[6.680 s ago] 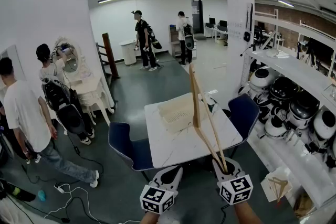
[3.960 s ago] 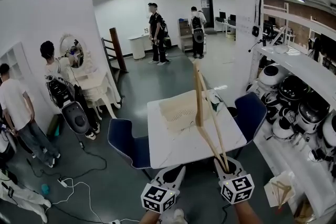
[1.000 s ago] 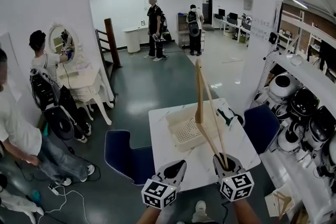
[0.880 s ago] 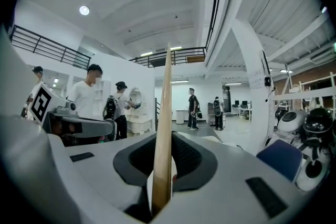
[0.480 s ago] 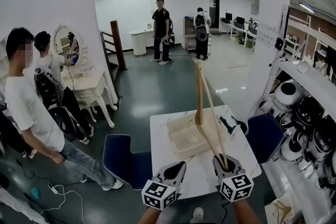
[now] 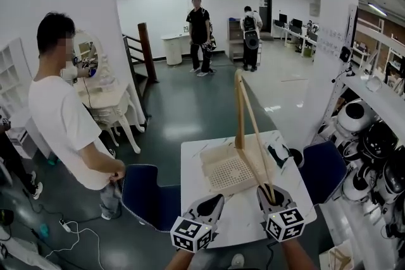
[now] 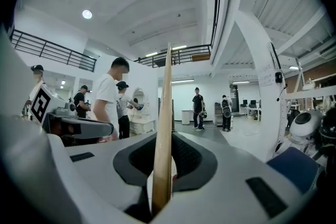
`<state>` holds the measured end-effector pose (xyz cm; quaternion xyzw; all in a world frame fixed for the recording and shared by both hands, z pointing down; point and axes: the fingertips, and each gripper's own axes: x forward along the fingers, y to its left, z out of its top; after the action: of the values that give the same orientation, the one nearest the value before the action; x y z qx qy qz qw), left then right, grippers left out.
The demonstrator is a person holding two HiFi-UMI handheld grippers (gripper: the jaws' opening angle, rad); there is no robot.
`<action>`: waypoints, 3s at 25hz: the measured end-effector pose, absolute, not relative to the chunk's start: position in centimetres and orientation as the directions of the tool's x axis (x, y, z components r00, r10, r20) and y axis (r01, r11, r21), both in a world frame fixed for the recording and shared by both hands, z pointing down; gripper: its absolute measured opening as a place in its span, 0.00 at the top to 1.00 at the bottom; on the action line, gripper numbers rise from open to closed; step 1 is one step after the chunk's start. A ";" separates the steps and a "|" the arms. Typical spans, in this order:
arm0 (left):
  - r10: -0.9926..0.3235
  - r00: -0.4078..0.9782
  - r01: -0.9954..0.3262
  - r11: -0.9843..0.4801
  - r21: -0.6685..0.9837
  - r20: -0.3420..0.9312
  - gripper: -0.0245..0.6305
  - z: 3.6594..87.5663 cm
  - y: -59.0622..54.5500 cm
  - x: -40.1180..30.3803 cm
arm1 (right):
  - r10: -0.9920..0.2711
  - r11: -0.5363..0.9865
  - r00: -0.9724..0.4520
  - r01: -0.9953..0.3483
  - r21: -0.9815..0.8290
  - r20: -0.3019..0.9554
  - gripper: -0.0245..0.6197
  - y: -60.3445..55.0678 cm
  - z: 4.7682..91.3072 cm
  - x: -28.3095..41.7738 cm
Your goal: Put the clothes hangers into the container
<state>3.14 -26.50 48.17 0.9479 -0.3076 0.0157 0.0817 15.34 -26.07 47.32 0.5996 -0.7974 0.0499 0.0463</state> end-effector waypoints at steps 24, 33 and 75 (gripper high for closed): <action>-0.629 0.771 -0.636 -0.757 0.148 0.094 0.96 48.8 -30.5 7.1 | -0.930 0.333 -0.335 -0.942 -0.040 0.153 0.86 -31.1 48.6 19.3; -0.644 0.759 -0.650 -0.745 0.150 0.095 0.96 48.8 -32.3 7.6 | -0.916 0.360 -0.362 -0.932 -0.043 0.172 0.86 -33.2 49.2 19.5; -0.729 0.674 -0.737 -0.658 0.154 0.118 0.96 50.5 -37.5 8.3 | -0.790 0.477 -0.463 -0.876 -0.071 0.403 0.86 -41.2 58.7 18.9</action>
<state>8.28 -37.53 50.50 0.9101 -0.4028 0.0229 0.0947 18.92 -41.24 58.75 0.4931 -0.8445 0.1351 0.1597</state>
